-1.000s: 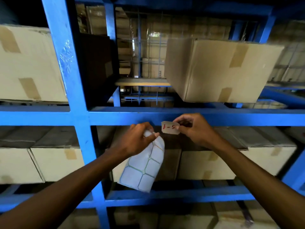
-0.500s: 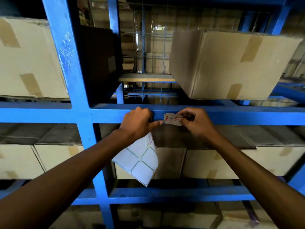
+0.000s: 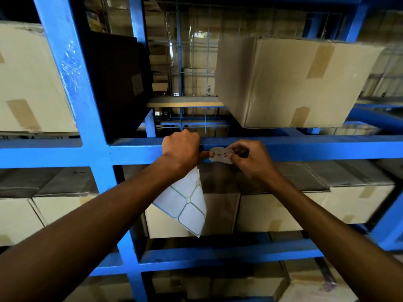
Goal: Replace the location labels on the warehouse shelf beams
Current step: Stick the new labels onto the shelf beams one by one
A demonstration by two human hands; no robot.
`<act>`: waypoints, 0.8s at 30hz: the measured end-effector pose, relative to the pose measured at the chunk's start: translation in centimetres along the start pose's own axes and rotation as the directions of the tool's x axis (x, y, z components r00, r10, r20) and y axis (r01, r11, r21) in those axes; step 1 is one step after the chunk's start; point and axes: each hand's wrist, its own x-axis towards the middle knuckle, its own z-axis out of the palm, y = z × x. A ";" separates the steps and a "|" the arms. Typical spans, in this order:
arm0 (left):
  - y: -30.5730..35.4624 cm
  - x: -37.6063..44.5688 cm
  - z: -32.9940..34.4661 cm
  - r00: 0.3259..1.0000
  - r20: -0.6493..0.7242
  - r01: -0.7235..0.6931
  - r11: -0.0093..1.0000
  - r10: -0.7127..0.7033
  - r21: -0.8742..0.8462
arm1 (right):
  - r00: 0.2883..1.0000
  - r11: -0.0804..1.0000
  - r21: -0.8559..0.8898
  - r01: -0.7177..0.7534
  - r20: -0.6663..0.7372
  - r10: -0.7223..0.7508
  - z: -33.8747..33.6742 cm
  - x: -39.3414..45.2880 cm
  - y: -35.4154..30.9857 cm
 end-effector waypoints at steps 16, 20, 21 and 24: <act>0.1 -0.2 -0.5 0.998 0.058 0.016 0.998 -0.012 -0.066 | 0.989 0.986 -0.158 -0.054 -0.145 0.031 1.0 -0.4 -0.7; 0.1 -0.2 -0.5 0.999 0.049 0.017 0.997 -0.013 -0.075 | 0.987 0.981 -0.174 -0.082 -0.152 0.055 0.7 -0.3 -1.4; 0.0 -0.2 -0.5 0.999 0.048 0.021 0.997 -0.018 -0.079 | 0.987 0.980 -0.176 -0.091 -0.144 0.066 0.6 -0.3 -1.6; 0.0 -0.3 -0.3 0.999 0.049 0.025 0.996 -0.021 -0.082 | 0.990 0.973 -0.213 -0.086 -0.131 0.059 0.5 -0.3 -1.8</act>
